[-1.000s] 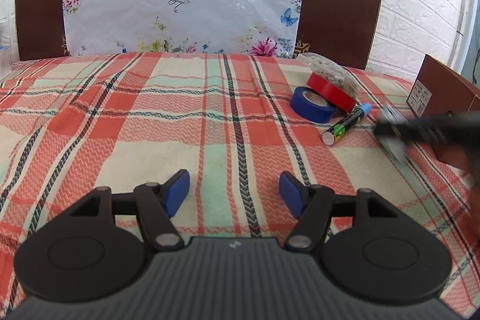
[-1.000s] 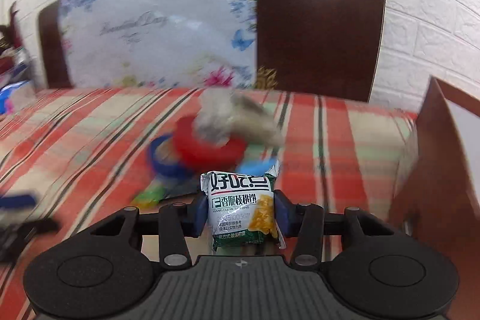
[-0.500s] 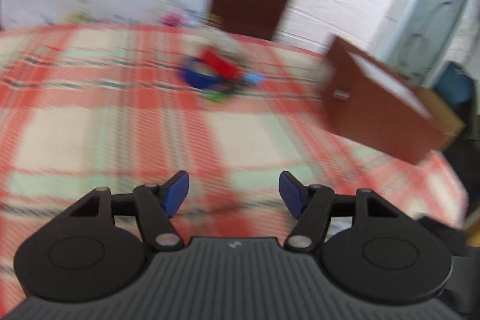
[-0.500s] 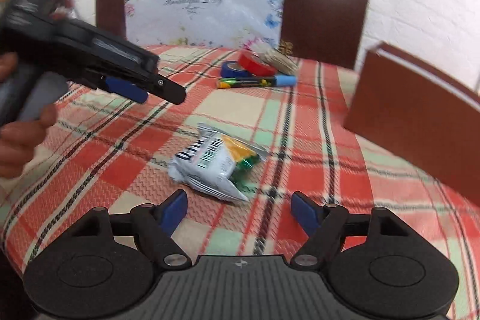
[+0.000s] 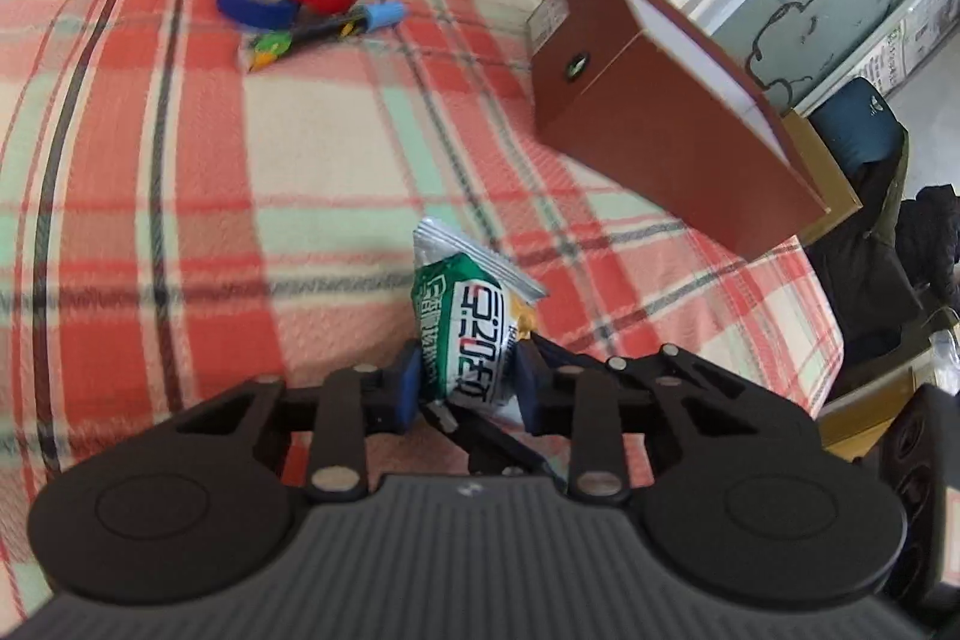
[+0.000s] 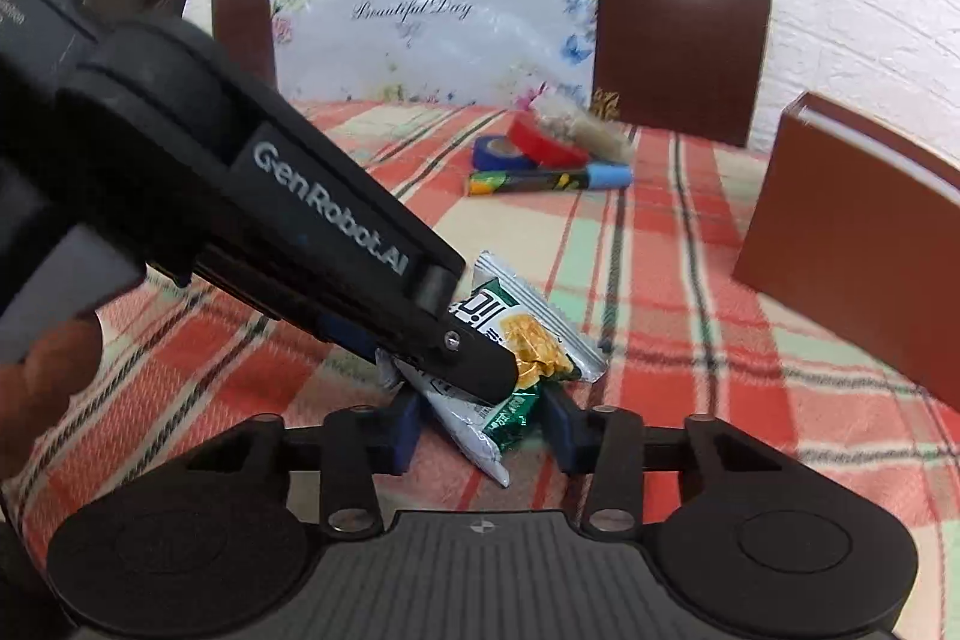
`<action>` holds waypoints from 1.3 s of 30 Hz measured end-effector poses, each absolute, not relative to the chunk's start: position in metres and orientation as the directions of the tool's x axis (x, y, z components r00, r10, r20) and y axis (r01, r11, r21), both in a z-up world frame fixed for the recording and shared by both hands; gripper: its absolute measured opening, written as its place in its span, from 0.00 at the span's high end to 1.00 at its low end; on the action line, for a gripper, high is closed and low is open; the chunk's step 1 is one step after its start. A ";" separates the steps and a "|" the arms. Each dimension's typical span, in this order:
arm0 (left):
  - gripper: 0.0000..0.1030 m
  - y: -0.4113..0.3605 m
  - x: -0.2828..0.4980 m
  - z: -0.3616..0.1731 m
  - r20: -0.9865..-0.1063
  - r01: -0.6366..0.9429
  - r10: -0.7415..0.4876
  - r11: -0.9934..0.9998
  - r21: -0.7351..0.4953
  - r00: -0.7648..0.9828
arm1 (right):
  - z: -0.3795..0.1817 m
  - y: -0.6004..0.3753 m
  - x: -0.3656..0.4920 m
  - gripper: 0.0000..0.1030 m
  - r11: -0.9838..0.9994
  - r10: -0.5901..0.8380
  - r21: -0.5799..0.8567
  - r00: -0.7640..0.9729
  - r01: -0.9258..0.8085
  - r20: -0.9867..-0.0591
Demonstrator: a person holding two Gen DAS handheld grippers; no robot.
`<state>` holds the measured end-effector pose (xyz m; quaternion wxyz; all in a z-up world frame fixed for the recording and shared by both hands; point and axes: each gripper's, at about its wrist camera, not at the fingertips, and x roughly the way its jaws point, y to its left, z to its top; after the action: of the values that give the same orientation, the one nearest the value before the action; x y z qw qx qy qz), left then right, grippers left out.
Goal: Organize objects
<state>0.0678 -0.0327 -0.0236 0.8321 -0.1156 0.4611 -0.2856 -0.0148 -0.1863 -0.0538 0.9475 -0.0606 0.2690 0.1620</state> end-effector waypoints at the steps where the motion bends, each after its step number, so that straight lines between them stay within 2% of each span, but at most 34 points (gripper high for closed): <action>1: 0.68 -0.038 0.068 -0.014 -0.690 0.393 -0.586 0.806 -0.442 0.426 | -0.048 -0.189 -0.016 0.60 0.945 0.259 -0.046 0.827 -0.324 -0.499; 5: 0.68 -0.070 0.080 0.031 -0.609 0.497 -0.630 0.769 -0.402 0.482 | -0.016 -0.209 -0.009 0.60 0.969 0.162 -0.122 0.922 -0.216 -0.352; 9: 0.68 -0.115 0.103 0.065 -0.550 0.591 -0.672 0.725 -0.354 0.495 | 0.007 -0.243 0.012 0.60 0.985 0.052 -0.147 0.968 -0.090 -0.247; 14: 0.67 -0.176 0.137 0.072 -0.532 0.654 -0.691 0.694 -0.299 0.490 | 0.015 -0.290 0.052 0.60 0.993 -0.047 -0.117 0.969 0.019 -0.241; 15: 0.65 -0.186 0.144 0.068 -0.533 0.653 -0.684 0.700 -0.288 0.499 | 0.012 -0.297 0.061 0.57 0.992 -0.068 -0.119 0.966 0.039 -0.248; 16: 0.60 -0.196 0.150 0.064 -0.544 0.645 -0.666 0.715 -0.271 0.510 | 0.009 -0.302 0.071 0.48 0.990 -0.089 -0.126 0.959 0.057 -0.268; 17: 0.59 -0.204 0.155 0.058 -0.562 0.632 -0.642 0.733 -0.250 0.522 | 0.005 -0.307 0.078 0.47 0.989 -0.112 -0.129 0.951 0.077 -0.289; 20: 0.54 -0.205 0.165 0.043 -0.604 0.595 -0.610 0.759 -0.263 0.512 | 0.002 -0.318 0.074 0.47 0.994 -0.107 -0.050 0.948 0.096 -0.300; 22: 0.54 -0.196 0.157 0.047 -0.579 0.604 -0.645 0.737 -0.302 0.498 | 0.002 -0.317 0.059 0.47 0.995 -0.096 -0.012 0.959 0.096 -0.267; 27: 0.54 -0.174 0.118 0.053 -0.533 0.647 -0.646 0.730 -0.222 0.546 | -0.006 -0.297 0.013 0.46 0.996 -0.066 0.040 0.974 0.076 -0.217; 31: 0.54 -0.135 0.107 0.034 -0.562 0.602 -0.611 0.764 -0.234 0.557 | -0.027 -0.272 0.002 0.46 0.996 0.047 0.082 0.941 -0.021 -0.335; 34: 0.54 -0.096 0.111 -0.001 -0.652 0.497 -0.494 0.844 -0.200 0.576 | -0.045 -0.244 0.012 0.46 0.992 0.128 0.076 0.876 -0.104 -0.464; 36: 0.54 -0.061 0.115 -0.027 -0.709 0.399 -0.387 0.902 -0.161 0.589 | -0.050 -0.226 0.018 0.46 0.984 0.180 0.075 0.845 -0.164 -0.504; 37: 0.58 -0.041 0.116 -0.036 -0.720 0.354 -0.342 0.924 -0.143 0.604 | -0.051 -0.216 0.021 0.46 0.979 0.197 0.066 0.834 -0.190 -0.516; 38: 0.60 -0.020 0.114 -0.038 -0.691 0.344 -0.341 0.928 -0.141 0.637 | -0.051 -0.212 0.028 0.45 0.975 0.212 0.055 0.824 -0.216 -0.525; 39: 0.56 -0.004 0.111 -0.037 -0.670 0.318 -0.304 0.942 -0.105 0.678 | -0.051 -0.204 0.035 0.45 0.971 0.221 0.044 0.817 -0.234 -0.533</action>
<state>0.1109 -0.0036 -0.0373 0.9158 0.0102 0.3639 -0.1698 0.0349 -0.2041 -0.0510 0.9530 -0.0117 0.2782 0.1196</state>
